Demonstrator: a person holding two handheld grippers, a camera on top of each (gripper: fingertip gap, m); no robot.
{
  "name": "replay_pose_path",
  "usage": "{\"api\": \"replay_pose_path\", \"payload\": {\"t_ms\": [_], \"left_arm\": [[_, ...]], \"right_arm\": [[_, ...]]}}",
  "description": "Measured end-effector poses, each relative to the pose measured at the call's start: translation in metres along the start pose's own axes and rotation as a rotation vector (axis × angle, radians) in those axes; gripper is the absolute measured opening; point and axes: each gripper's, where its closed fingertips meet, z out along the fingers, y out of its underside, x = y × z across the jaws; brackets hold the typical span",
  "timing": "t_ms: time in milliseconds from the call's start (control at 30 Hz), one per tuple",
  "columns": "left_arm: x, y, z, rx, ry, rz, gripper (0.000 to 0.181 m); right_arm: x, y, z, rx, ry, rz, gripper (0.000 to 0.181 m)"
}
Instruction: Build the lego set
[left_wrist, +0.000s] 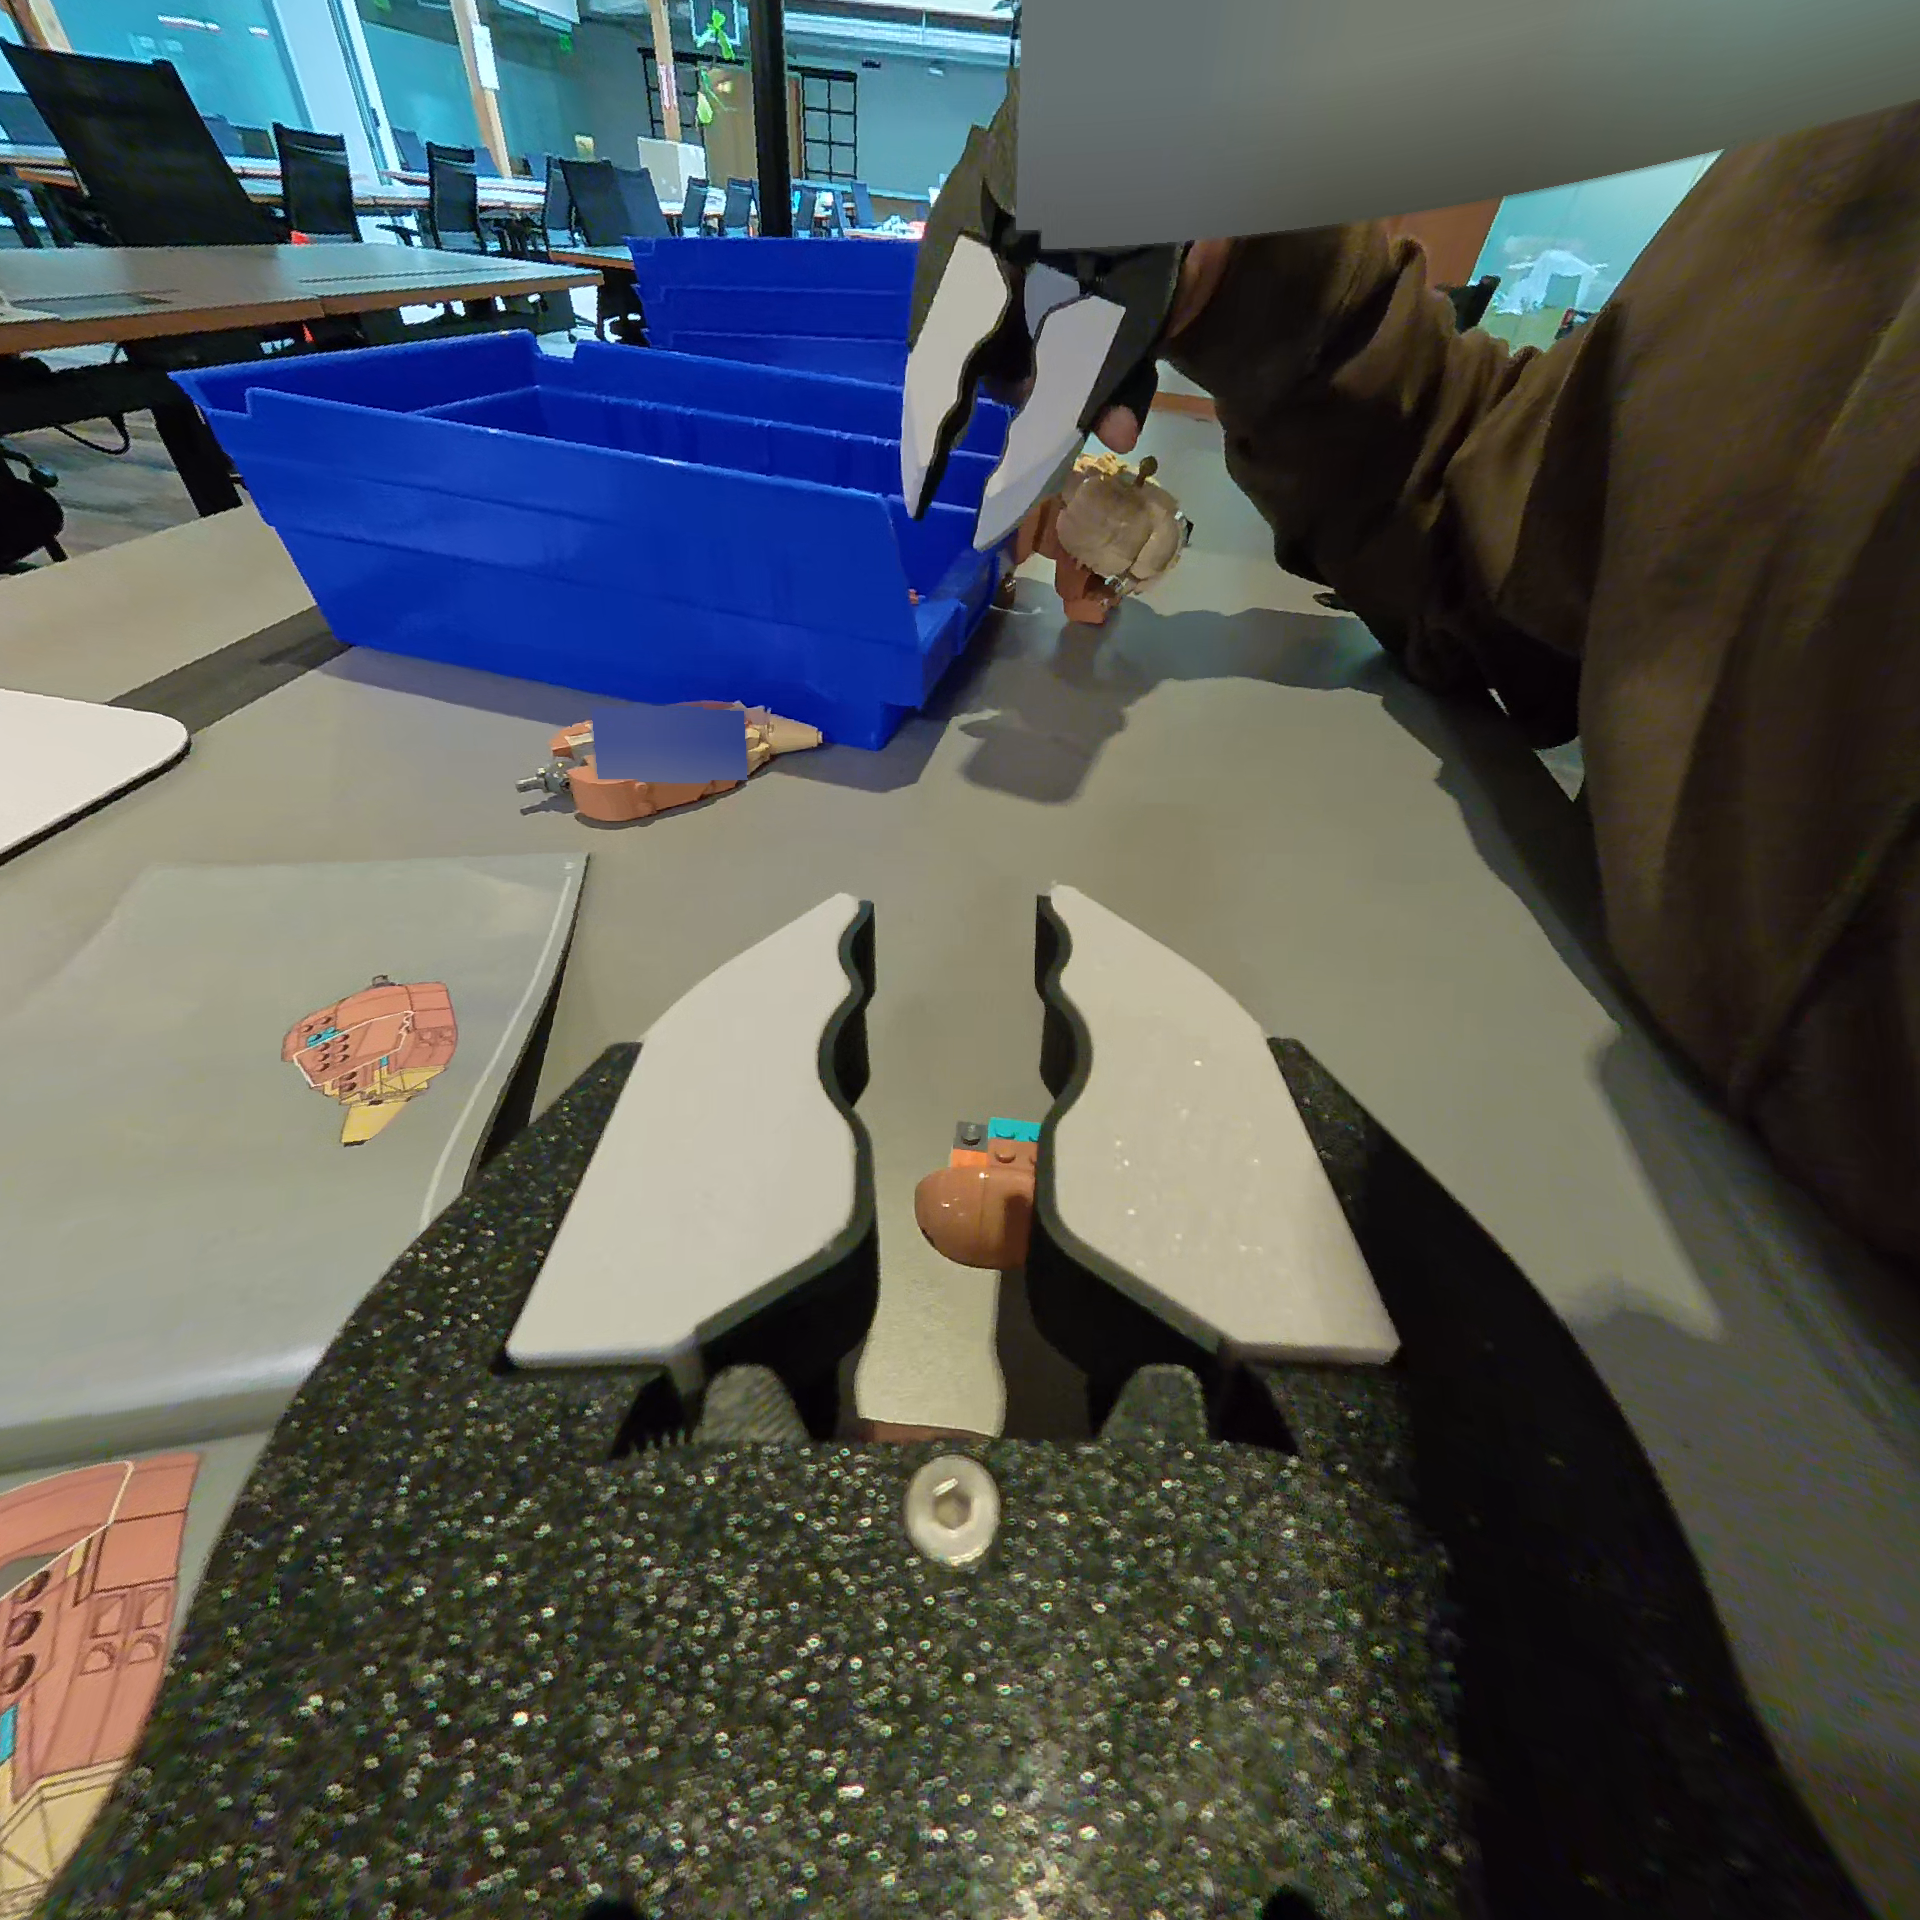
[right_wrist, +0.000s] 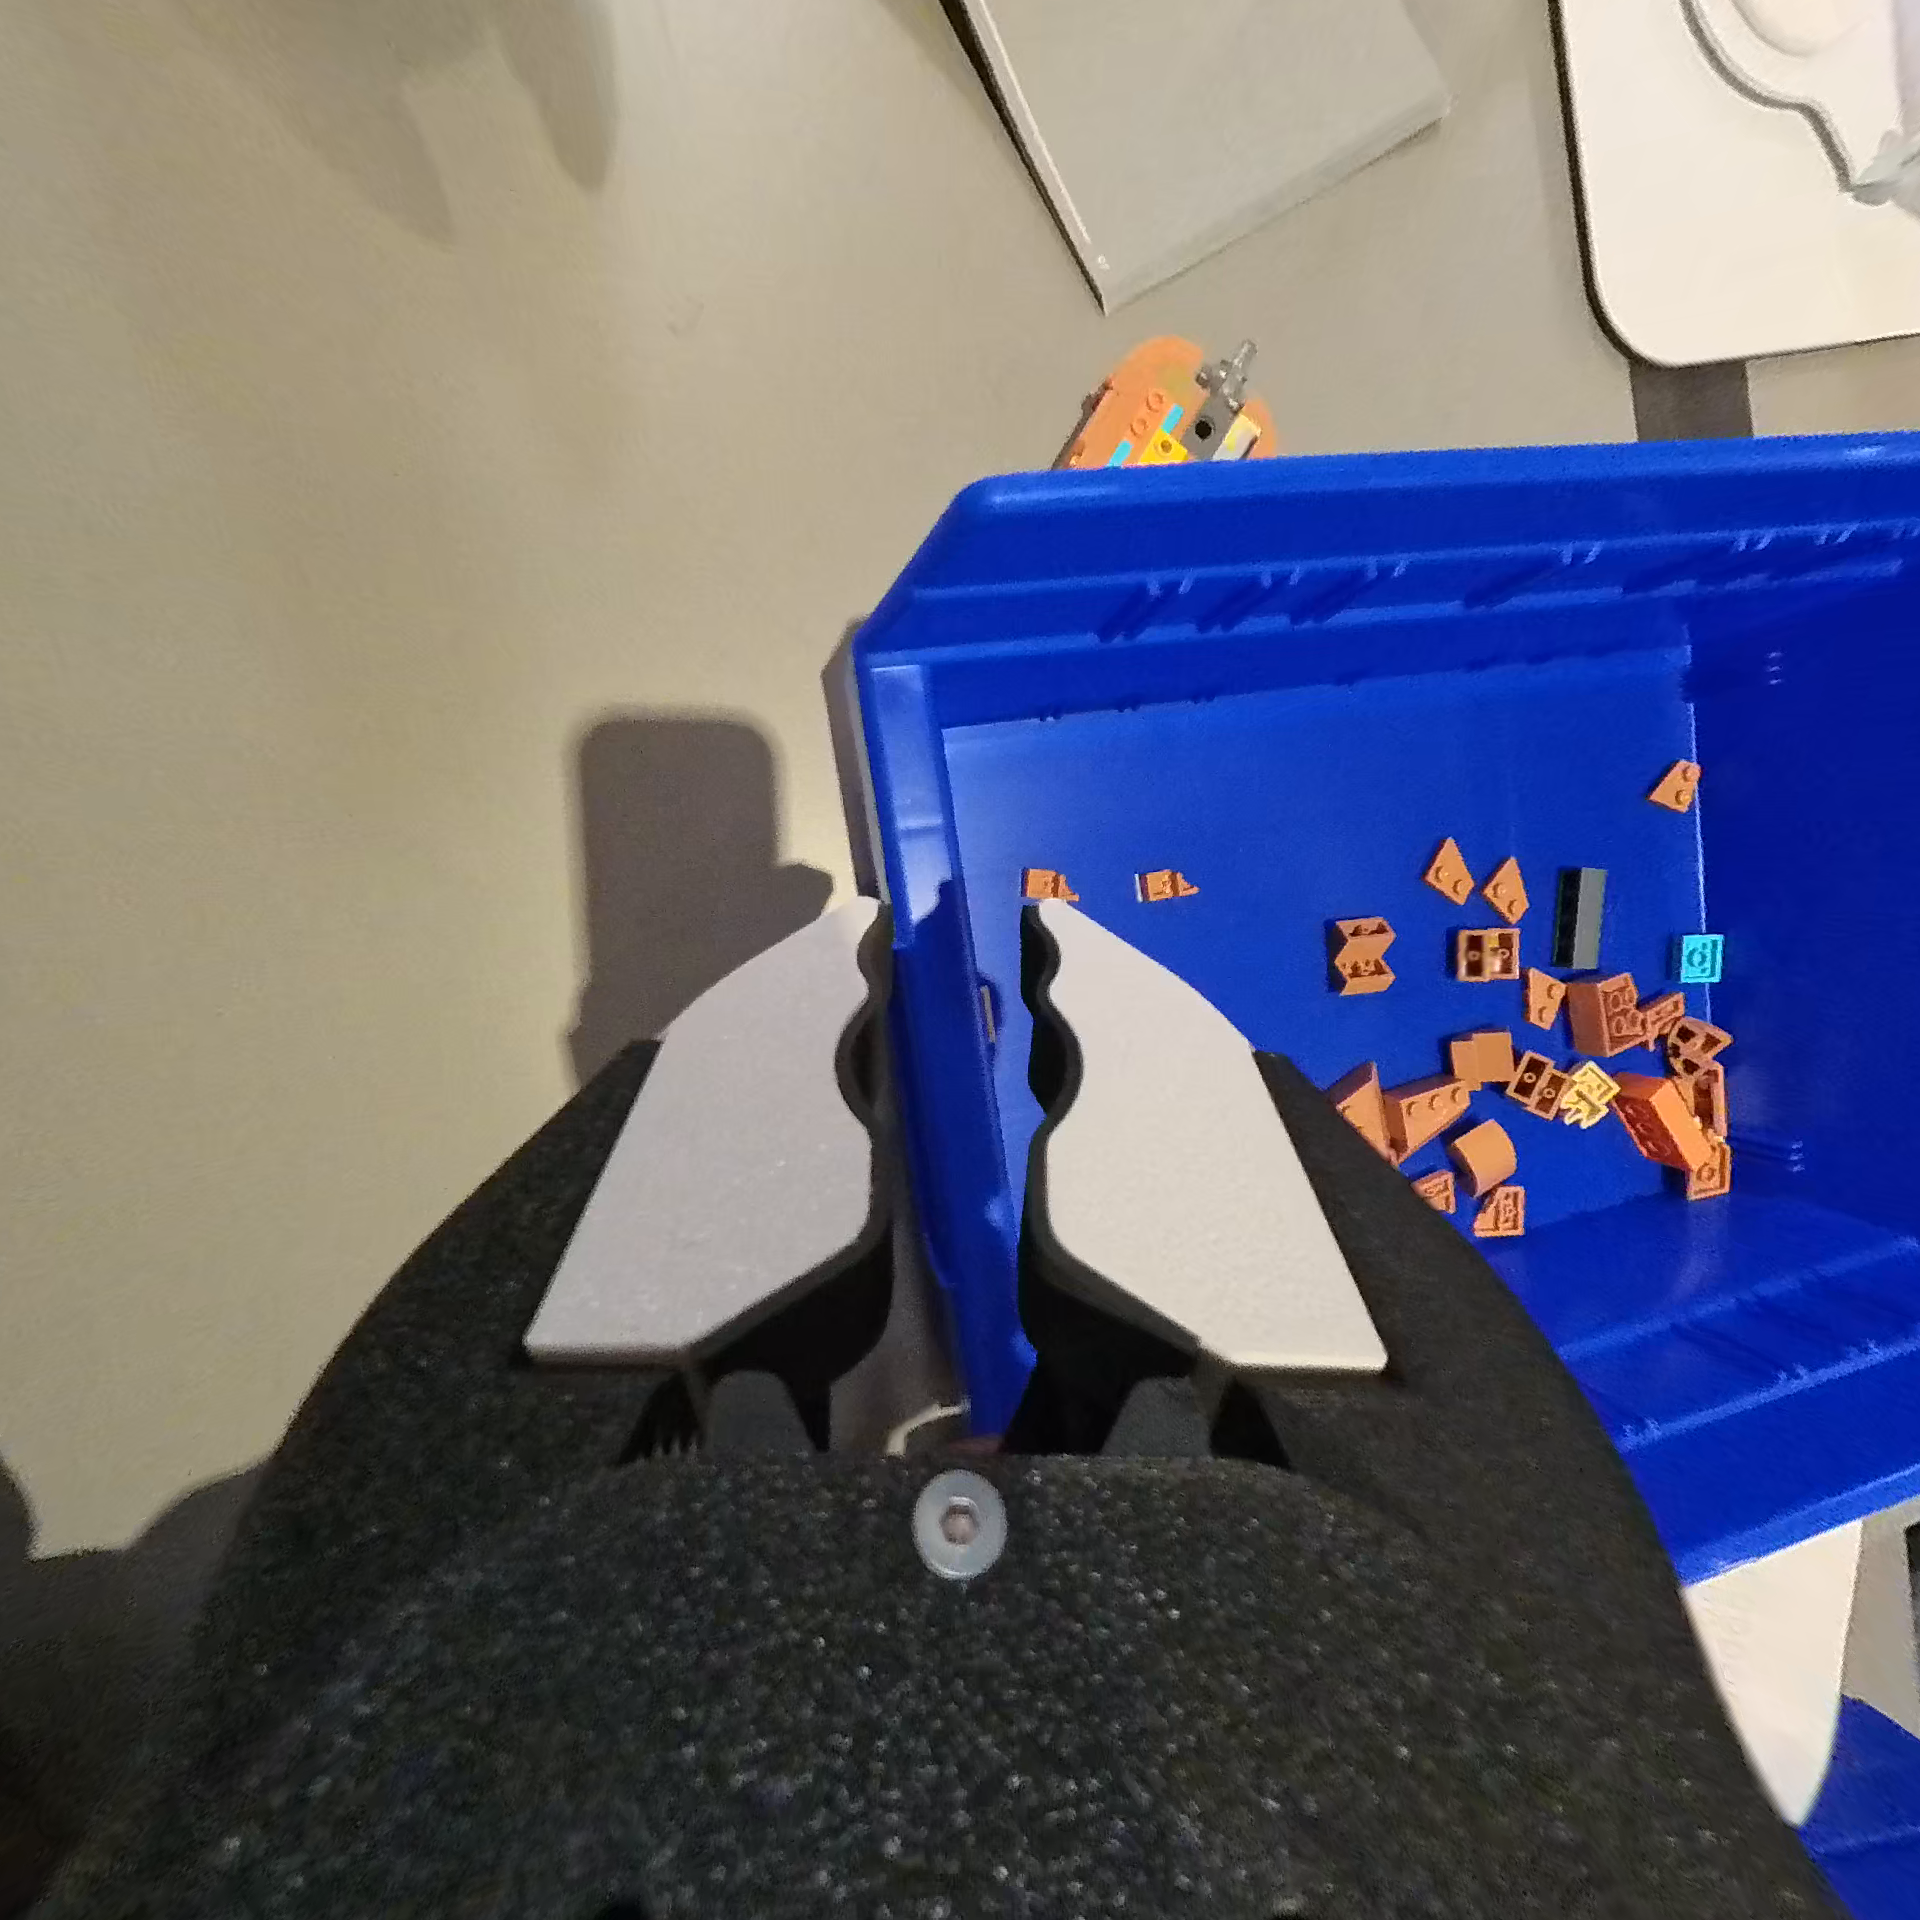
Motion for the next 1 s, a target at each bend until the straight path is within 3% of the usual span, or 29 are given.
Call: {"api": "replay_pose_path", "payload": {"t_ms": [733,1000], "left_arm": [[-0.001,-0.001,0.0,0.006,-0.002,-0.009,0.029],[-0.006,-0.005,-0.004,0.041,-0.021,-0.027,0.029]], "right_arm": [[0.009,0.007,-0.002,0.008,0.027,0.033,0.023],[0.044,0.017,-0.023,0.033,0.193,0.119,0.022]]}}
